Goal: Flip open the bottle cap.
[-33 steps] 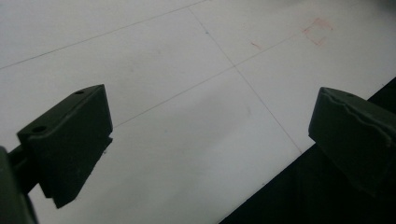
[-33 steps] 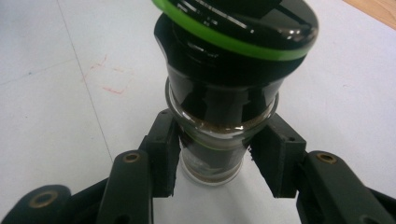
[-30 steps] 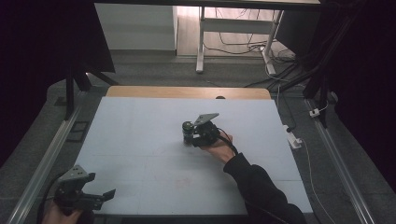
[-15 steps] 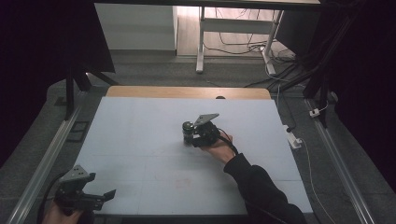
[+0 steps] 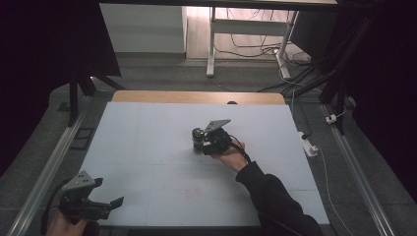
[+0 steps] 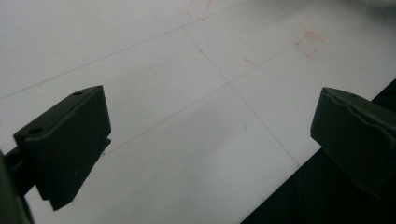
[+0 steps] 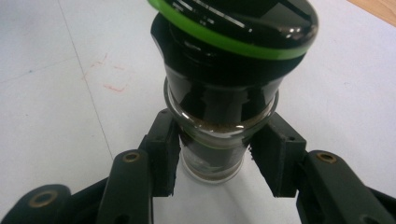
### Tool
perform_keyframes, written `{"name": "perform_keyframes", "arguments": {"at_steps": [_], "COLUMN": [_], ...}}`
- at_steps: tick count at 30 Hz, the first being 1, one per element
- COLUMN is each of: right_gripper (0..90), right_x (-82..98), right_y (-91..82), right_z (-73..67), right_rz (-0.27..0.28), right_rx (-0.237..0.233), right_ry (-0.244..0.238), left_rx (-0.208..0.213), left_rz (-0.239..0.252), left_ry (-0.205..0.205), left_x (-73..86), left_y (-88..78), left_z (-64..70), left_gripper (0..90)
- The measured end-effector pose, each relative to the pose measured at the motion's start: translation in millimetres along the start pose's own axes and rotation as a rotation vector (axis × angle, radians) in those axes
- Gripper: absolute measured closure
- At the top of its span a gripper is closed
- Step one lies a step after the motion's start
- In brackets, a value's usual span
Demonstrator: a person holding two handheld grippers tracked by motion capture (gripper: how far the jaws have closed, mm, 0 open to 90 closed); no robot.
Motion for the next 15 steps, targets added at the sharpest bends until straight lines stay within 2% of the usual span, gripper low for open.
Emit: {"name": "perform_keyframes", "arguments": {"at_steps": [10, 15], "right_gripper": [52.7, 52.6], "right_x": [0.0, 0.0], "right_y": [0.0, 0.1], "right_z": [-0.1, 0.0], "right_rz": [-0.002, -0.003], "right_rx": [0.001, 0.001], "right_ry": [-0.002, -0.002], "left_rx": [0.083, 0.109], "left_rz": [0.026, 0.020], "left_ry": [0.045, 0.072], "left_x": [-16.0, -25.9], "left_y": [15.2, 26.9], "left_z": [2.4, 4.6], "left_gripper": [0.0, 0.0]}}
Point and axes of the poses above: each handheld gripper's, and its own axes: y roughly forward along the jaws, x roughly out of its underside, z roughly to its right, the point moved 7 cm from there along y, roughly forward along the jaws, and after that the axes turned 6 degrees about x, right-handed, at the moved point
